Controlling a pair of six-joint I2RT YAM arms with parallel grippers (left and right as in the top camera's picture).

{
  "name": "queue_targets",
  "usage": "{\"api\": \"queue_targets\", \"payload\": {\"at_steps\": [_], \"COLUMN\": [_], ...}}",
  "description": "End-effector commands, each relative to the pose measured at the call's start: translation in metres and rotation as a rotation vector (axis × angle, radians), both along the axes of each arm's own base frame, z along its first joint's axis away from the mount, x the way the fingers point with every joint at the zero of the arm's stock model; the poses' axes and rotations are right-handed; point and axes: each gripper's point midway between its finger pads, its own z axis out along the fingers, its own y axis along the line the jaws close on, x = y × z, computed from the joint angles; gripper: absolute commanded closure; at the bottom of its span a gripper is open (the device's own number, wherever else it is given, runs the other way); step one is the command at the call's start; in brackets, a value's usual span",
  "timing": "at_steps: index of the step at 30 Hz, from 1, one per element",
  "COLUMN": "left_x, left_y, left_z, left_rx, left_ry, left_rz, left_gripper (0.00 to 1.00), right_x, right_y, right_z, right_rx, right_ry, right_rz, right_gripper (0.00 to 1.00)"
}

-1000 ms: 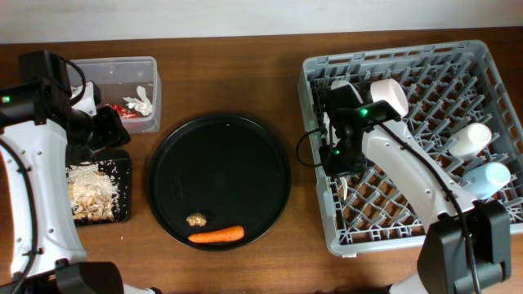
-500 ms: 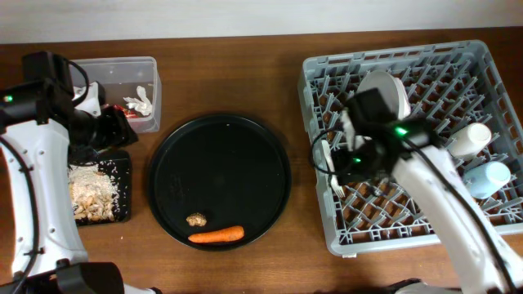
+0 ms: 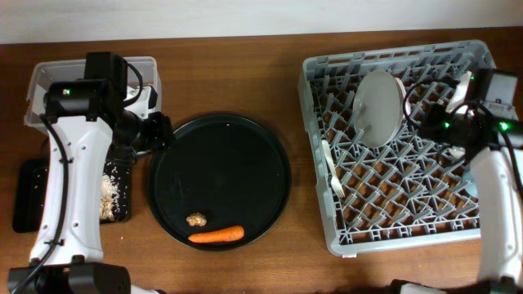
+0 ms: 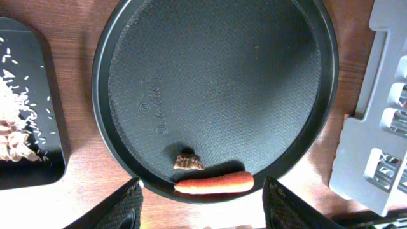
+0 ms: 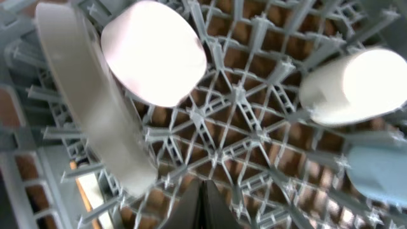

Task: Sort waste into correct bins and load items into the dishwasher rack

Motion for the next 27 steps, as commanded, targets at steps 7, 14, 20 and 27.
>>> {"api": "queue_targets", "payload": {"at_steps": [7,14,20,27], "left_x": [0.0,0.0,-0.001,-0.002], "left_y": [-0.001,0.0,0.001,-0.001], "left_z": [0.0,-0.001,-0.001,-0.001], "left_rx": [-0.007,0.0,0.003,-0.004], "left_ry": [-0.001,-0.003,0.001,0.007], "left_rz": [0.004,0.006,0.007,0.005], "left_gripper": [0.4,0.39,0.39,0.39], "right_x": [0.034,0.031,0.022,-0.029], "right_y": [0.094,0.088,0.08,0.07], "right_z": [-0.025,-0.024,-0.023,0.002], "right_rx": [0.395,0.347,0.309,0.231], "right_ry": [-0.086,-0.066,-0.017,0.141], "right_rz": [0.526,0.502,0.468,0.389], "right_gripper": [0.96,0.96,0.91,0.83]}}
